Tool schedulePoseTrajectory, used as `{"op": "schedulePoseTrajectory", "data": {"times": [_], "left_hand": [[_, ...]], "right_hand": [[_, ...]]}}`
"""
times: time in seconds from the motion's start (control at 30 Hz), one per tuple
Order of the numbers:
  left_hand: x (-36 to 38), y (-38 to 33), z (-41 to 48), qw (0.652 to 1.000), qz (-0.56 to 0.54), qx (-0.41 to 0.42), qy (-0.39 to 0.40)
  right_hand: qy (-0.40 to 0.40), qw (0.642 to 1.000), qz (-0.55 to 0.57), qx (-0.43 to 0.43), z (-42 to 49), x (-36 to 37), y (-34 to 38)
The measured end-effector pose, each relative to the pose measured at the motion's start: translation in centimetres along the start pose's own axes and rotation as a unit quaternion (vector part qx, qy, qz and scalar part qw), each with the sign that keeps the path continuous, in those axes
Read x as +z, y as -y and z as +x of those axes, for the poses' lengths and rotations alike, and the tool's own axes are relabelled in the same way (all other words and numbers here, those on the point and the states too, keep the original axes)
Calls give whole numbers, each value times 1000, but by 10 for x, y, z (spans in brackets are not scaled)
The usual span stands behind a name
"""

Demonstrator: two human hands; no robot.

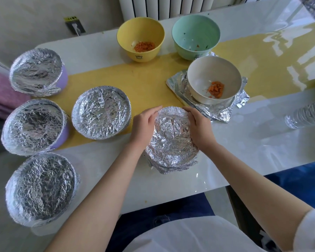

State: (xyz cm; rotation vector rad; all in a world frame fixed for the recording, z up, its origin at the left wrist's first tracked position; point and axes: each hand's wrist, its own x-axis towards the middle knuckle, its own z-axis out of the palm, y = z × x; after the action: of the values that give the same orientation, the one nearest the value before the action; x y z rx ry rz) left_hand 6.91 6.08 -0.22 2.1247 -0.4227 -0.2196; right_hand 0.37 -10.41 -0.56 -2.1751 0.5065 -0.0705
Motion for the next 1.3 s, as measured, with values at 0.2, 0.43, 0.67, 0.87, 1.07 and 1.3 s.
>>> {"op": "schedulePoseTrajectory", "data": {"times": [0.2, 0.43, 0.67, 0.87, 1.07, 1.3], "left_hand": [[2, -2, -2, 997, -65, -31, -7], [3, -2, -6, 999, -38, -23, -26], [3, -1, -17, 998, 42, -17, -31], [6, -2, -9, 999, 42, -3, -1], [9, -1, -7, 998, 60, 18, -24], [11, 0, -7, 997, 54, 28, -36]], "right_hand": [[-7, 1000, -9, -5, 2, 1, -1], [4, 999, -26, -20, 3, -1, -3], [55, 989, -114, -81, -6, 0, -6], [98, 962, -163, -196, 8, 0, 8], [79, 974, -100, -186, 14, 8, 10], [77, 962, -172, -197, 19, 8, 19]]}}
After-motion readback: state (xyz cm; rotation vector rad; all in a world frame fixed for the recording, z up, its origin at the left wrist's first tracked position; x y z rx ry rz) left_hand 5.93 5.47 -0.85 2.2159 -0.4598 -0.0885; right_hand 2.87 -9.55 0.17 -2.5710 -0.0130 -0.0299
